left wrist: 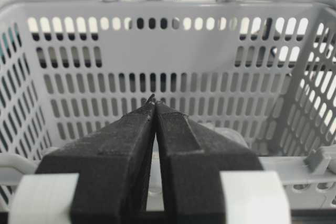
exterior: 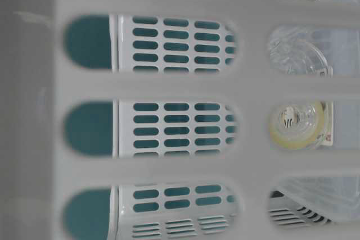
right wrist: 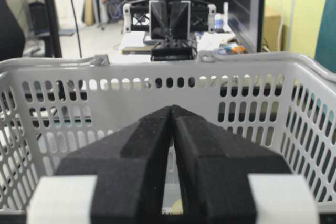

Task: Pick up the tape dispenser from the shopping basket with the left arm.
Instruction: 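Move the left gripper over the basket toward the clear tape dispenser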

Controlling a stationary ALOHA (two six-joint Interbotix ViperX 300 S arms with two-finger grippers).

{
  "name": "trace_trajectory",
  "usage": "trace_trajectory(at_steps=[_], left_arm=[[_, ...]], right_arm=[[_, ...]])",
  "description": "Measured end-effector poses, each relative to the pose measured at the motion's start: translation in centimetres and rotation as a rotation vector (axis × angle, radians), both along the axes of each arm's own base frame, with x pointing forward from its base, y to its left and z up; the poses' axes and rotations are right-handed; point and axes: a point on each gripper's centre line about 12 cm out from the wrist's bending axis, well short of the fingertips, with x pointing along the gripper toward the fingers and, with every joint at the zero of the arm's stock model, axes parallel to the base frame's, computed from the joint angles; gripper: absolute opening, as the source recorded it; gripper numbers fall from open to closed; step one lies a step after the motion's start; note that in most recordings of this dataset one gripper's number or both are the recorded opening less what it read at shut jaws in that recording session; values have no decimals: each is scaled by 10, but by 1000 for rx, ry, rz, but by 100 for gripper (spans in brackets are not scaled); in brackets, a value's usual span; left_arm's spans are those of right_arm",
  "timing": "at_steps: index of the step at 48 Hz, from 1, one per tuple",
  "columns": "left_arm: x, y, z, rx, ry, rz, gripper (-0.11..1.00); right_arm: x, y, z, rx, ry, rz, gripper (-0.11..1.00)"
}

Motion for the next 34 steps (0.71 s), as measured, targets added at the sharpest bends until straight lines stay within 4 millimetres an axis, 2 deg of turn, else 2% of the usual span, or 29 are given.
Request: trace_trajectory(at_steps=[2,4,7,14,26,34], left_arm=[[2,-1,3,-2,8,-4,5],[9,-4,17,-21,31,-22,0],[19,-9,34,-51,58,-46,0],[44,-14,50,-96,199,-54,0],[109,-34,49,-80,488,-81,0],[151,-41,37,-74,673,-65,0]], right_arm=[[0,-1,0,2,2,-5,0],[0,-2,-2,2,11,-13,0],[0,-6,-5,8,35,-29,0],[1,-7,-12,16,90,-37,0],[0,-8,-14,18,109,-39,0],[0,-8,-13,18,107,-39,1]])
